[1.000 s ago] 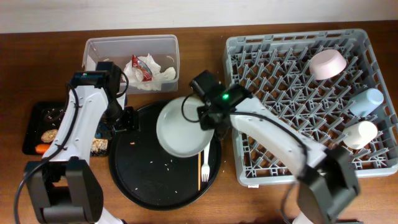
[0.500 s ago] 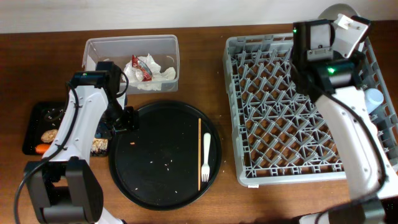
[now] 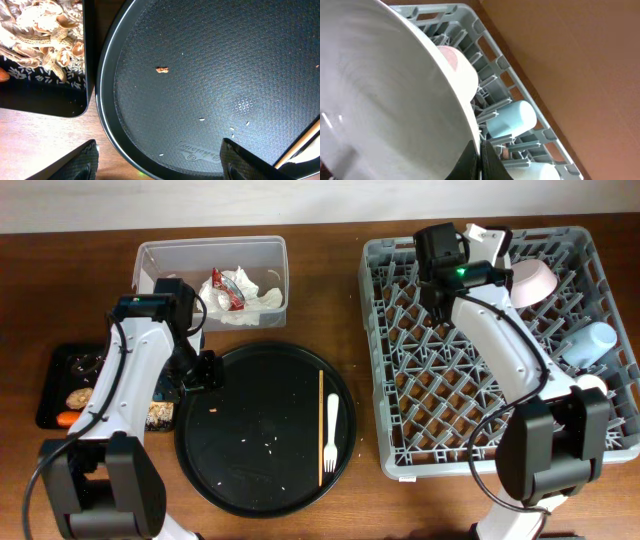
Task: Sort waste into correct bins and load items into the dishwasher rack
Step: 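Place the grey plate upright in the back of the rack with the right gripper, then grasp the wooden chopstick on the round tray with the right gripper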
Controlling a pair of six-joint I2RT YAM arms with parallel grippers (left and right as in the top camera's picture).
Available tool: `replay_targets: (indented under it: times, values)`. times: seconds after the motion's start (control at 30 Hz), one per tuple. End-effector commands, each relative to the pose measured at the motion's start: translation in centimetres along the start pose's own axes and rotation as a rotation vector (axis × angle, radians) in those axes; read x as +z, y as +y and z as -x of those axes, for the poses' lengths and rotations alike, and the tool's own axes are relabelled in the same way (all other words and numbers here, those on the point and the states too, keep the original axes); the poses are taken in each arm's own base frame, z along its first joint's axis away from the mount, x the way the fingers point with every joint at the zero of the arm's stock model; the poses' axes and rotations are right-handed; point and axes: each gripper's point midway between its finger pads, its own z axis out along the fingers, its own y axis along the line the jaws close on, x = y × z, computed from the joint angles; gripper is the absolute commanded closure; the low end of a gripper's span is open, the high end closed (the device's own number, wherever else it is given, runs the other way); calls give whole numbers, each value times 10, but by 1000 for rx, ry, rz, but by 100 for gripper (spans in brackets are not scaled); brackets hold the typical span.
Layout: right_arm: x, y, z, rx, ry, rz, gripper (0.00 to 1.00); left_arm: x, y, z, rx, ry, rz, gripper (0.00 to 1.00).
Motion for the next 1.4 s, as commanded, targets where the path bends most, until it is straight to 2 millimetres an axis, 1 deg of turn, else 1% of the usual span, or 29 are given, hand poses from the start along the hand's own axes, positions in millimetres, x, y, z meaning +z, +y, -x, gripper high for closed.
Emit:
replay_targets:
  times: [0.0, 0.07, 0.1, 0.13, 0.17, 0.2, 0.27, 0.33, 0.4, 0.47, 0.53, 0.57, 0.6, 0.63, 0.67, 0.7, 0.8, 0.83, 0.87, 0.93, 0.97, 1.0, 1.03, 1.1, 1.13, 1.23, 1.27, 1.33, 1.37]
  values:
    - [-17, 26, -1, -6, -7, 89, 96, -8, 1, 1, 1, -36, 1, 22]
    - [-37, 48, -4, -35, -20, 166, 95, -8, 1, 1, 1, -37, 1, 22]
    - [-53, 64, -8, -55, -28, 227, 95, -8, 1, 1, 1, -36, 1, 22]
    - [-68, 81, -13, -79, -28, 293, 76, -8, 1, 1, 1, -36, 1, 22]
    - [-76, 88, -18, -101, -21, 326, 53, -8, 1, 1, 1, -36, 1, 22]
    - [-82, 93, -24, -128, -8, 347, 45, -8, 1, 1, 1, -36, 1, 22]
    - [-81, 88, -34, -173, 21, 335, 44, -8, 1, 1, 1, -36, 1, 22]
    - [-84, 75, -40, -195, 50, 331, 45, -8, 1, 1, 1, -37, 1, 22]
    - [-98, 54, -35, -93, 63, 359, 44, -8, 1, 1, 1, -36, 1, 22]
    - [-120, 10, -32, 0, 100, 436, 44, -8, 1, 1, 1, -36, 1, 22]
    - [-115, -24, -48, 115, 237, 471, 44, -8, 1, 1, 1, -36, 1, 22]
    - [-111, -34, -58, 149, 326, 520, 44, -8, 1, 1, 1, -36, 1, 22]
    - [-113, -35, -69, 179, 435, 609, 44, -8, 1, 1, 1, -36, 0, 22]
    - [-130, -22, -80, 103, 528, 813, 44, -8, 1, 1, 1, -36, 1, 21]
    - [-148, -12, -88, 17, 555, 942, 42, -8, 1, 2, 1, -39, 0, 21]
    - [-165, -6, -97, -43, 572, 983, 42, -9, 0, 3, 1, -43, 0, 21]
    - [-247, 33, -123, -218, 505, 1074, 37, -9, 0, 3, 1, -44, -1, 21]
    - [-268, 46, -135, -247, 497, 1071, 36, -8, 0, 3, 1, -43, 0, 21]
    - [-286, 56, -152, -291, 512, 1073, 36, -8, 0, 3, 1, -43, 0, 21]
    - [-304, 80, -186, -356, 539, 1068, 36, -9, 0, 3, 1, -43, 0, 21]
    - [-305, 94, -205, -383, 545, 1064, 36, -9, 0, 3, 1, -43, 0, 21]
    - [-300, 109, -218, -390, 535, 1067, 36, -9, 0, 3, 1, -43, -1, 21]
    - [-288, 128, -224, -373, 499, 1057, 37, -9, 0, 3, 1, -43, -1, 21]
    - [-278, 157, -236, -347, 468, 1087, 37, -9, 0, 3, 1, -41, -1, 21]
    - [-272, 170, -247, -349, 472, 1087, 39, -9, 0, 3, 1, -41, -1, 21]
    - [-261, 193, -261, -363, 484, 1066, 39, -8, 0, 3, 1, -43, -1, 21]
    - [-255, 198, -269, -380, 501, 1044, 40, -9, 0, 3, 1, -43, -1, 21]
    - [-245, 206, -284, -406, 526, 1010, 42, -9, 0, 3, 1, -43, -1, 21]
    - [-244, 208, -285, -407, 526, 1009, 42, -9, 0, 3, 1, -43, -1, 21]
